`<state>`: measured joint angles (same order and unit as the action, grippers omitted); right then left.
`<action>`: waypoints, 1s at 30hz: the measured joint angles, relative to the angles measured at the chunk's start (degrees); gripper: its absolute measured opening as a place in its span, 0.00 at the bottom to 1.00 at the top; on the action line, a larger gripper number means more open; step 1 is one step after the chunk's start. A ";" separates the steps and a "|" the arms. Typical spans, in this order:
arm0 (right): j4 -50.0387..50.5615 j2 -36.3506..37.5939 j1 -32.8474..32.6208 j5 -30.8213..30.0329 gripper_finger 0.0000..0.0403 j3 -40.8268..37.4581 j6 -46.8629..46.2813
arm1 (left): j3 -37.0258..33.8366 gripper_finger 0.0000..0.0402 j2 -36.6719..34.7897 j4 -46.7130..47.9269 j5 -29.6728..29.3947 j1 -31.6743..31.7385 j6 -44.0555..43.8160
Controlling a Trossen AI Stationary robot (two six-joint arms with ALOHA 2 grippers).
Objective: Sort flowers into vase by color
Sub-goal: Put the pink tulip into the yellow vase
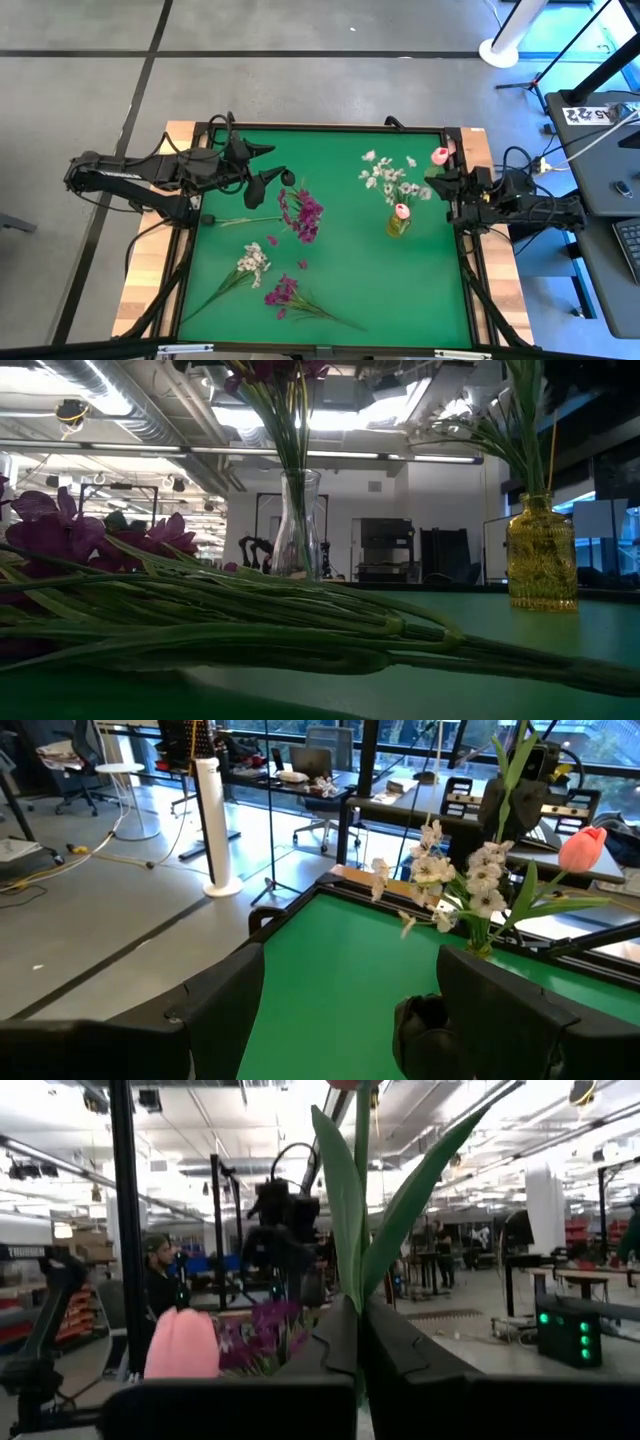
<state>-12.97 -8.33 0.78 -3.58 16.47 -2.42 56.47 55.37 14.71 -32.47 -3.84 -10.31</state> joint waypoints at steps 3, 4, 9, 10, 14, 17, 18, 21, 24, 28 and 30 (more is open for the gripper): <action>-0.61 -0.53 0.00 -0.36 0.00 -0.95 -0.07 | -0.04 0.73 0.02 0.26 0.00 0.00 -0.02; -1.39 -0.58 0.00 -0.36 0.00 -1.42 -0.09 | -0.04 0.73 0.11 0.30 -0.01 0.00 -0.02; -4.67 -0.56 -0.02 -0.59 0.00 -2.21 0.14 | -0.04 0.73 0.17 0.36 -0.04 0.00 -0.02; -5.27 -0.56 0.00 -0.81 0.00 -2.23 0.35 | -0.04 0.73 0.17 0.35 -0.04 0.00 -0.02; -3.95 -0.55 -0.02 -0.82 0.00 -0.06 0.81 | -0.04 0.73 0.17 0.72 -0.04 0.00 -0.07; 0.52 -0.56 -0.02 -0.80 0.00 2.33 0.67 | -0.04 0.73 0.17 1.69 -0.11 0.01 -0.26; 2.05 -0.56 -0.02 -0.80 0.00 3.17 0.25 | -0.04 0.73 0.17 1.85 -0.11 0.02 -0.31; 3.83 -0.54 -0.02 -0.78 0.00 4.74 -0.59 | -0.04 0.73 0.17 2.58 -0.62 0.07 -1.06; 3.79 -0.56 -0.02 0.25 0.00 4.74 -1.89 | -0.04 0.73 0.17 2.79 -1.49 0.07 -1.11; 3.20 -0.58 -0.02 0.64 0.00 4.57 -2.94 | -0.04 0.73 0.17 2.78 -1.49 0.07 -1.11; 1.42 -1.16 -0.02 0.70 0.00 3.70 -3.31 | -0.04 0.73 0.17 2.74 -1.51 0.07 -1.11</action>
<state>-11.55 -9.48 0.75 -2.89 20.17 -5.73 56.42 55.55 17.45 -33.98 -3.77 -11.42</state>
